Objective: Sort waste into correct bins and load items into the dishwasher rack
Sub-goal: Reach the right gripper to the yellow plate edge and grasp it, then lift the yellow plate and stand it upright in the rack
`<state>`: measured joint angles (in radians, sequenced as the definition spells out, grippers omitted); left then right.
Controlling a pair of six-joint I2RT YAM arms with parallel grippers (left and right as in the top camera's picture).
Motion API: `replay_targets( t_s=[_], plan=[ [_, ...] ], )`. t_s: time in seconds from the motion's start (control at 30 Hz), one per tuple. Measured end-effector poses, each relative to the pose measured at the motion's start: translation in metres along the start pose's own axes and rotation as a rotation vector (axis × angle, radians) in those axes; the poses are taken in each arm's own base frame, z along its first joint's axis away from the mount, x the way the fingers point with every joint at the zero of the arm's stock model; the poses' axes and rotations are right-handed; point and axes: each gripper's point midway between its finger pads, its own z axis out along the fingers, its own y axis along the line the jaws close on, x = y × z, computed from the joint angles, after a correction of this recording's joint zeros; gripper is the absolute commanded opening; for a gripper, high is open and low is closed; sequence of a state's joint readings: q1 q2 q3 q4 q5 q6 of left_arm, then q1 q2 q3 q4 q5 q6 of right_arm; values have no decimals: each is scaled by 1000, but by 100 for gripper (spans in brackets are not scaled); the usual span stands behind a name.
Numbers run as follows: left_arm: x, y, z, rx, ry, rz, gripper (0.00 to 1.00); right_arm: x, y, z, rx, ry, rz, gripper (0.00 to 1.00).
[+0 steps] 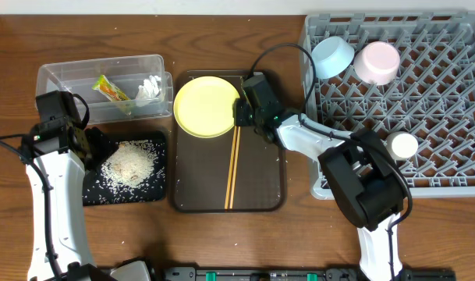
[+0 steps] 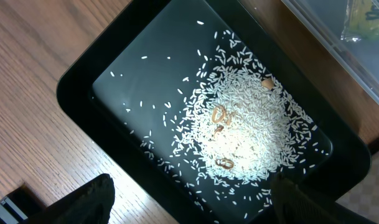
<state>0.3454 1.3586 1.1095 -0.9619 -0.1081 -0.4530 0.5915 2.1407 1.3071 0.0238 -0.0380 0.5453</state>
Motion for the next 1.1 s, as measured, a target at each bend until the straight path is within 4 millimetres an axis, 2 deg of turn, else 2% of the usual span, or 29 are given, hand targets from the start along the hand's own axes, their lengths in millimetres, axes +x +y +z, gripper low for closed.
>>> replay_targets(
  t_s=[0.17, 0.47, 0.7, 0.8, 0.93, 1.0, 1.1],
  plan=[
    [0, 0, 0, 0, 0, 0, 83, 0, -2, 0, 13, -2, 33, 1],
    [0, 0, 0, 0, 0, 0, 83, 4, -6, 0, 32, 13, 92, 1],
    [0, 0, 0, 0, 0, 0, 83, 0, -5, 0, 26, -1, 102, 1],
    [0, 0, 0, 0, 0, 0, 83, -8, -9, -6, 36, -18, 67, 1],
    [0, 0, 0, 0, 1, 0, 83, -38, -14, -36, 62, -72, -18, 1],
    [0, 0, 0, 0, 1, 0, 83, -63, -15, -67, 79, -124, -66, 1],
    [0, 0, 0, 0, 1, 0, 83, -99, -21, -125, 129, -206, -135, 1]
  ],
)
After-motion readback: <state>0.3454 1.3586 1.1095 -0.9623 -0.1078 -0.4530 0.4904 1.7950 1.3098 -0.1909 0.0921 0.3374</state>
